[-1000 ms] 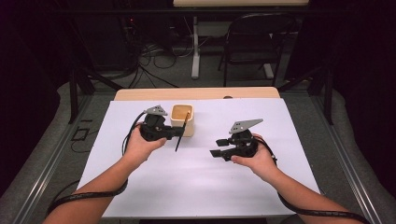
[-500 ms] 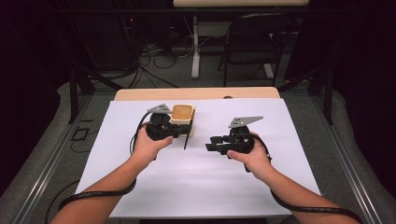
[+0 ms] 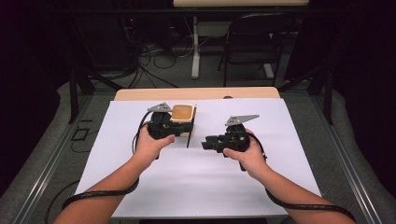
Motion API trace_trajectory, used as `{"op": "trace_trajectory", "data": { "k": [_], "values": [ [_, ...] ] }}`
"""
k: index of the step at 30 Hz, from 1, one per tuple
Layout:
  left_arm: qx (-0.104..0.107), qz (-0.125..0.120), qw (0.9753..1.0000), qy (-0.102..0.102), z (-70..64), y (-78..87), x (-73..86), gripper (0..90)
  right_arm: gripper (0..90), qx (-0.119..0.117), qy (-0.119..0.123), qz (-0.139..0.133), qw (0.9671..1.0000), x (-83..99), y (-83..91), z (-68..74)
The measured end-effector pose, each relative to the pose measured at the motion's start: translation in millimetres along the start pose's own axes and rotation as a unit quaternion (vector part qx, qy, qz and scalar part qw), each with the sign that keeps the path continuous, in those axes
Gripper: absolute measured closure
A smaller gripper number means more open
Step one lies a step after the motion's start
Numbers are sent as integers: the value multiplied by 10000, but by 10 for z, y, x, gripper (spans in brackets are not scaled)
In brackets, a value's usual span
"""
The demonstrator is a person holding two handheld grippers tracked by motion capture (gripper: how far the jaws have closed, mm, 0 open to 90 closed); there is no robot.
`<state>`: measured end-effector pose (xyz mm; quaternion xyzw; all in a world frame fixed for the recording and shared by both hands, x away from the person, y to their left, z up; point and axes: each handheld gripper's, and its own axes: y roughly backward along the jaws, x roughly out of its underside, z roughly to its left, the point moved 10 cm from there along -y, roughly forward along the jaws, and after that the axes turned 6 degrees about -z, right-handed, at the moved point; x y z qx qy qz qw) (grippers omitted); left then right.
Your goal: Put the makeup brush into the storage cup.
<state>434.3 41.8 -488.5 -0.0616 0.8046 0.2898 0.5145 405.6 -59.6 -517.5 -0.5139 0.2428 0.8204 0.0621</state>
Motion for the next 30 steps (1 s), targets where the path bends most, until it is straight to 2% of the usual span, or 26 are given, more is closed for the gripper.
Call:
{"op": "trace_trajectory", "data": {
  "k": [4,14,22,30],
  "values": [
    [-13,-29,10000,28,0,-2,-3,834,621,-22,-105,-112,9999,-38,-25,30],
    [14,-131,9999,104,-8,-20,-5,834,633,6,-199,-261,9995,-88,-43,23],
    [45,-151,9998,91,-43,-54,-18,834,677,-95,-436,-258,9987,-87,-88,49],
    [129,-180,9997,134,-102,-84,-24,834,698,-86,-471,-267,9985,-99,-143,51]
  ]
}}
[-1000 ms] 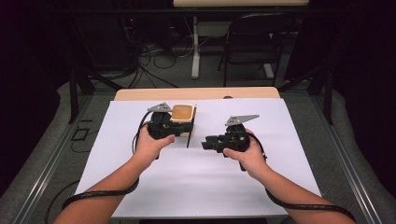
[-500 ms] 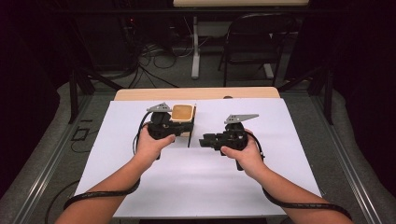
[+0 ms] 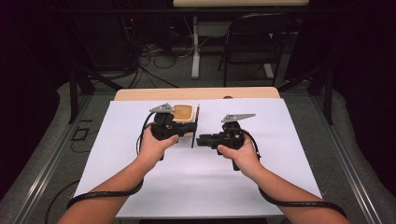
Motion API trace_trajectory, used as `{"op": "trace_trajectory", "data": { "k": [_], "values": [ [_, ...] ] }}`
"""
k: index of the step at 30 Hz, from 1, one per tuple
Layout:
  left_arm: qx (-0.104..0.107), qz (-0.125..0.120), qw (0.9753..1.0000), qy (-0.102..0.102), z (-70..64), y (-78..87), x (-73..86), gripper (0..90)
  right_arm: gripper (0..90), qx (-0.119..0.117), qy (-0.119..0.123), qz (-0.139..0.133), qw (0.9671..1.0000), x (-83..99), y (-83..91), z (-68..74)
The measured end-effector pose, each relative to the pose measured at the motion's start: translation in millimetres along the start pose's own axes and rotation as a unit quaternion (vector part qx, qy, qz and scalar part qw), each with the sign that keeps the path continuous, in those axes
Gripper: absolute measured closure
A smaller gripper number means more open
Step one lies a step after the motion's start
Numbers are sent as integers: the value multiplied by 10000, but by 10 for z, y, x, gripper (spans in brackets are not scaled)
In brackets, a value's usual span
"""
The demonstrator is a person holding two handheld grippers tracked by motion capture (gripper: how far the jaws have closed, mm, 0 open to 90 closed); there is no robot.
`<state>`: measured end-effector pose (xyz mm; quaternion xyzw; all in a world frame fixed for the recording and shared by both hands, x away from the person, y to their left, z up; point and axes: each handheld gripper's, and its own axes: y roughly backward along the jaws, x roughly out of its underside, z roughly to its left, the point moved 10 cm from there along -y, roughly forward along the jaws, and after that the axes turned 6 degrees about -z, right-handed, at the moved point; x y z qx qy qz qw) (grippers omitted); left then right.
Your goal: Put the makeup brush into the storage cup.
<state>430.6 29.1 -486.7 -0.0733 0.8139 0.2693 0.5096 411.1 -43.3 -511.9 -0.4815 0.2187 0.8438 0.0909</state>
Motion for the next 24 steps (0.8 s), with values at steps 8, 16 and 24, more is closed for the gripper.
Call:
{"op": "trace_trajectory", "data": {
  "k": [8,16,24],
  "values": [
    [77,-32,10000,9,-53,-12,-4,834,723,55,-16,-15,10000,-9,-31,-27],
    [111,-24,9999,9,-81,-26,4,834,756,49,-42,-11,10000,-12,-67,-14],
    [152,-27,9999,18,-105,-34,4,835,809,74,-52,5,10000,-6,-78,-31]
  ]
}}
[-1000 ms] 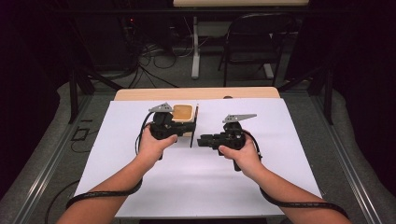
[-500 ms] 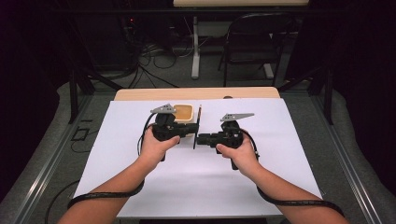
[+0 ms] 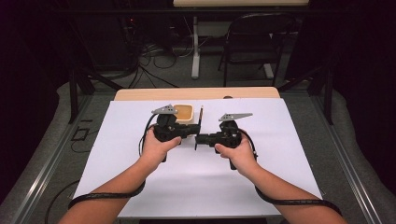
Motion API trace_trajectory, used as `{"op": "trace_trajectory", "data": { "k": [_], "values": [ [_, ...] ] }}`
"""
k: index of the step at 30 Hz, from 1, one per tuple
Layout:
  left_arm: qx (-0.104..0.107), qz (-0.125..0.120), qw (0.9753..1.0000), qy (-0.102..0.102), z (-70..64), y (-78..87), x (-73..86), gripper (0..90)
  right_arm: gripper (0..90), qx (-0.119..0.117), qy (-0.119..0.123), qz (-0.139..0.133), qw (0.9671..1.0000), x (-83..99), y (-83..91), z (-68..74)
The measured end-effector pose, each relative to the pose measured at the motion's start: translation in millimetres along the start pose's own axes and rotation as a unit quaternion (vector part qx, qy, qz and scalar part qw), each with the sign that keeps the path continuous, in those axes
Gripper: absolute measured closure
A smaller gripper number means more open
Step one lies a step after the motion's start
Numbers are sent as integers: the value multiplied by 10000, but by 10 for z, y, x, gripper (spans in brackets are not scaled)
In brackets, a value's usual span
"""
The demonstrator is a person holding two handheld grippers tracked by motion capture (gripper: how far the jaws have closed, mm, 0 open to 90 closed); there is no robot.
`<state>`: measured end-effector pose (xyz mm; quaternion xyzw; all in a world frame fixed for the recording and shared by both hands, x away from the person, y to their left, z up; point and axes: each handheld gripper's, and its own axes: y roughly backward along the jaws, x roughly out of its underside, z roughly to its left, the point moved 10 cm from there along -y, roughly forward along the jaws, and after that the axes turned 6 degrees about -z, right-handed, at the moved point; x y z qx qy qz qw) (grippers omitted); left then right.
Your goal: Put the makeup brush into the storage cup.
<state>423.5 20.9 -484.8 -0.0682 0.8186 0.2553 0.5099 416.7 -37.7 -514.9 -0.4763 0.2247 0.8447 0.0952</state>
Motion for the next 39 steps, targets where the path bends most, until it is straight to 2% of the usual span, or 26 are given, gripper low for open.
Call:
{"op": "trace_trajectory", "data": {
  "k": [14,22,25,31,35,39],
  "values": [
    [-11,37,10000,-16,-1,-11,13,834,846,-34,-197,-17,9998,10,3,-14],
    [13,53,10000,-69,-20,-13,0,803,849,-18,-186,-11,9998,11,8,-12],
    [43,53,10000,-72,-40,-8,-14,741,849,60,-63,31,10000,12,18,-23],
    [49,-5,10000,-56,-46,4,-44,681,850,115,45,78,9999,22,39,-34],
    [90,-56,9999,-33,-60,24,-73,630,850,232,316,223,9990,55,56,-44],
    [97,-75,9999,-38,-65,38,-96,622,850,299,479,322,9979,77,67,-46]
  ]
}}
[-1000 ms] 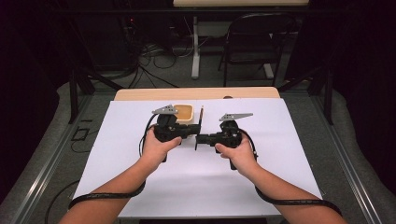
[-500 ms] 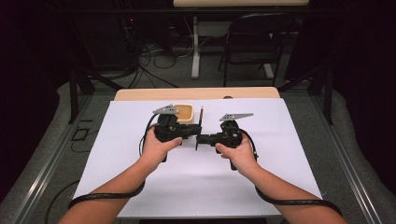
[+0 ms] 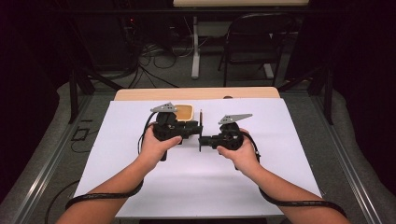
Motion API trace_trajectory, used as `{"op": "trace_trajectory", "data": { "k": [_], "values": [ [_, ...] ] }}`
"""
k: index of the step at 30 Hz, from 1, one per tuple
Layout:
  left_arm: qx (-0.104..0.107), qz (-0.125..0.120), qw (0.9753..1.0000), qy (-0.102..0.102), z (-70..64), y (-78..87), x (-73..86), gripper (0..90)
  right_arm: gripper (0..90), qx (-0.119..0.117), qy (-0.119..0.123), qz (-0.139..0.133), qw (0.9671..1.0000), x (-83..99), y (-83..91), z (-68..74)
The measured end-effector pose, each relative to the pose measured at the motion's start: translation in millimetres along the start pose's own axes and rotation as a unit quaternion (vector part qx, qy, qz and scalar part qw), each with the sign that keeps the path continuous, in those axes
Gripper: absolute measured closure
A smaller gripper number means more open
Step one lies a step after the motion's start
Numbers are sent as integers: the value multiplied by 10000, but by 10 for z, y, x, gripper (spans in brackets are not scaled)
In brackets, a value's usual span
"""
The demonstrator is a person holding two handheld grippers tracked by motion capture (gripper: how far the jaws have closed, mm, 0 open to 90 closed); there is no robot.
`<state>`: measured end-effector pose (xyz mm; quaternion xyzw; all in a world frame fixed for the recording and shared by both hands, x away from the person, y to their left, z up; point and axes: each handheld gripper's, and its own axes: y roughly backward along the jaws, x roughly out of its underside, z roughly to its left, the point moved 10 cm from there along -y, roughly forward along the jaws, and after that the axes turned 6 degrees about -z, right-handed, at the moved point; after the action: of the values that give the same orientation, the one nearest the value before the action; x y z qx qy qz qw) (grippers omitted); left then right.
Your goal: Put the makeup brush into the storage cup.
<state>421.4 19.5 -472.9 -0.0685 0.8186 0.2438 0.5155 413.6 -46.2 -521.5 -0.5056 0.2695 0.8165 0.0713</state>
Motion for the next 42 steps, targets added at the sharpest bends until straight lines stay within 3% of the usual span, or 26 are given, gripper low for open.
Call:
{"op": "trace_trajectory", "data": {
  "k": [13,42],
  "values": [
    [-63,-133,9999,55,5,34,-64,654,850,90,368,176,9991,48,-15,29],
    [-139,-65,9998,140,35,48,-56,780,850,4,439,303,9986,111,-80,87]
  ]
}}
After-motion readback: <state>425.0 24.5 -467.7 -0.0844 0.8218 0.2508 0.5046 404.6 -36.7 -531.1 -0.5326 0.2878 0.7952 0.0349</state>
